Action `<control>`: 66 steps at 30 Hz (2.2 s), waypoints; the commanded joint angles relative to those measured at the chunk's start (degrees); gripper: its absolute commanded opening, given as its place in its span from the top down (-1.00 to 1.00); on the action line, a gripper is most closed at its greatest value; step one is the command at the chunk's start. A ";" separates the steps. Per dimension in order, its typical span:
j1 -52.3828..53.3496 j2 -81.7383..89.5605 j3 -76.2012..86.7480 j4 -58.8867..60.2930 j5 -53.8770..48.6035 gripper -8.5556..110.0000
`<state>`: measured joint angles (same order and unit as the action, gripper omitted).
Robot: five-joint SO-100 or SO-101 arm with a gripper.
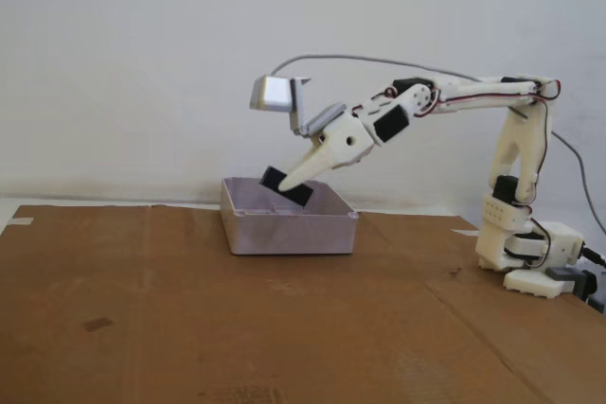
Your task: Grasp a block and put it in the box.
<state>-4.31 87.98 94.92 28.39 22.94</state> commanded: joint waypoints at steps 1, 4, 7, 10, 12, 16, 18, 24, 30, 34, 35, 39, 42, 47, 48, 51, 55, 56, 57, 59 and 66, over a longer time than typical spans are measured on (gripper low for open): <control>3.25 10.63 -5.19 -1.32 -0.79 0.83; 5.80 12.04 -5.19 -1.32 -0.79 0.83; 8.70 13.18 -5.19 -1.32 -0.79 0.84; 11.78 13.97 -5.19 -1.32 -0.79 0.84; 14.06 14.15 -5.19 -1.32 -0.79 0.84; 18.54 14.15 -5.19 -1.32 -0.79 0.84; 20.74 13.89 -5.19 -1.32 -0.79 0.84; 26.28 13.27 -4.48 -1.32 -0.79 0.84; 29.36 13.36 0.53 -2.11 -0.79 0.84; 29.53 13.27 3.25 -2.11 -0.97 0.84; 29.44 13.27 4.04 -2.11 -1.58 0.84; 29.09 13.18 7.38 -2.11 -5.63 0.84; 29.00 13.18 9.58 -2.11 -6.68 0.84; 29.27 11.95 11.51 -2.20 -6.77 0.84; 29.36 10.99 11.16 -2.20 -6.86 0.84; 29.27 8.53 9.32 -2.20 -6.86 0.84; 29.18 5.62 7.56 -2.20 -6.86 0.84; 29.27 4.83 7.21 -2.20 -6.86 0.84; 29.44 4.13 7.03 -2.20 -6.86 0.84; 29.53 2.99 6.59 -2.20 -6.86 0.84; 29.71 -0.88 5.71 -6.15 -6.86 0.84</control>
<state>24.79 85.69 108.19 26.98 16.88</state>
